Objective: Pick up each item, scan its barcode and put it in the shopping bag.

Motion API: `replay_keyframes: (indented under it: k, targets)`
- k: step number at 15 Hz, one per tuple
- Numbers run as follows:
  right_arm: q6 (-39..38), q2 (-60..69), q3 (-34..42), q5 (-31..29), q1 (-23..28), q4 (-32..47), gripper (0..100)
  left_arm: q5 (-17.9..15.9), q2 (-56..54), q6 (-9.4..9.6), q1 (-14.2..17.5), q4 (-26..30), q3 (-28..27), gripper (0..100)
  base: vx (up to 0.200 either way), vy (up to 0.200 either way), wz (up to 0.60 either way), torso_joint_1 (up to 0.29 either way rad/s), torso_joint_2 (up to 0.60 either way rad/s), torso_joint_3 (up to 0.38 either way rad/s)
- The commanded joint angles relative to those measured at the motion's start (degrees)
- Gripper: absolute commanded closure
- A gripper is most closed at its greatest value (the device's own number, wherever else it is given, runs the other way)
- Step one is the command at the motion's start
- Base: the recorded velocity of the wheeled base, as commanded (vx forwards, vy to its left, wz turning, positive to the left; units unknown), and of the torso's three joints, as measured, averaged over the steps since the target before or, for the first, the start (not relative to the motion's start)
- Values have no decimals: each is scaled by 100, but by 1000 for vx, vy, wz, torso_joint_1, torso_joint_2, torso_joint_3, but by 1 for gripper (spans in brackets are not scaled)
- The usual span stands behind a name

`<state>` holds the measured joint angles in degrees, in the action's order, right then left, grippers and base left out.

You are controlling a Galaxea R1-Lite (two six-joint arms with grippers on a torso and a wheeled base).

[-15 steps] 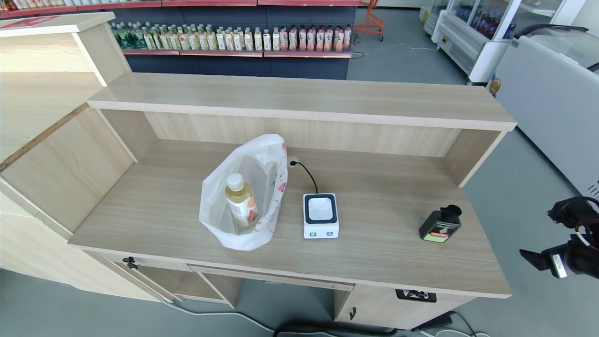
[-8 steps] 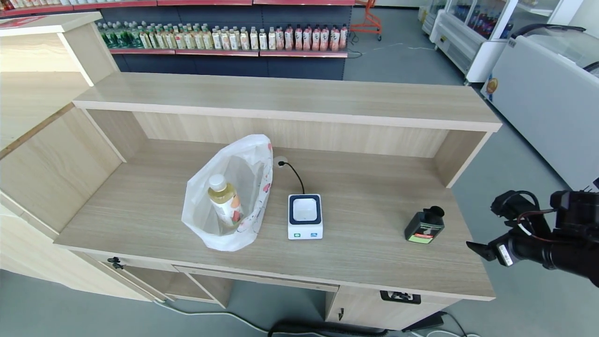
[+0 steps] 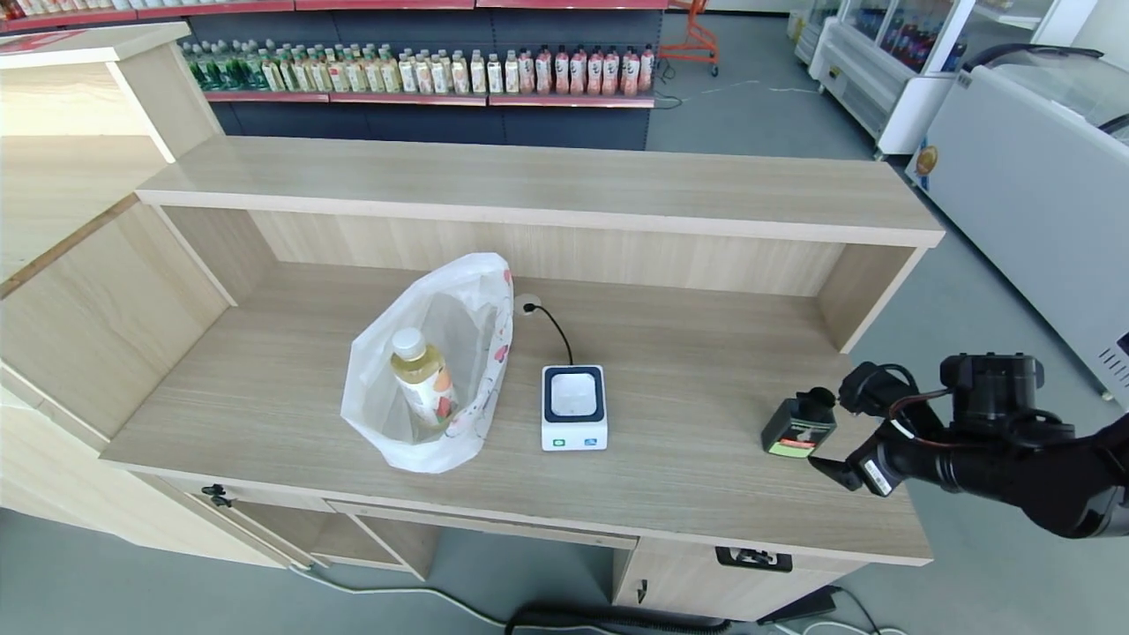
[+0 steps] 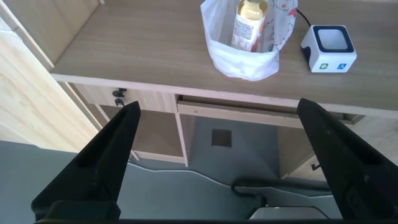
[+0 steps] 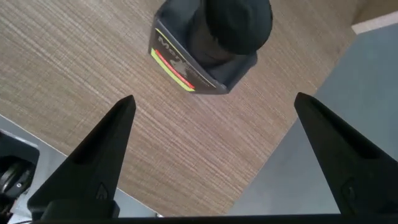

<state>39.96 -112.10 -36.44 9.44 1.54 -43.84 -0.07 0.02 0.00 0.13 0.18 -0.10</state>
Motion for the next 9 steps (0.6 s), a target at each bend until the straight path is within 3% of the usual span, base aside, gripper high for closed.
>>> replay_keyframes:
  k: [1, 9]
  targets:
    - [179, -391, -329, -3, -145, -11, 0, -1, -2, 0, 4, -1, 1, 0, 0, 0, 0, 0, 0, 0]
    - [223, -1103, -1129, -29, -470, -11, 0, -1, -2, 0, 4, -1, 1, 0, 0, 0, 0, 0, 0, 0]
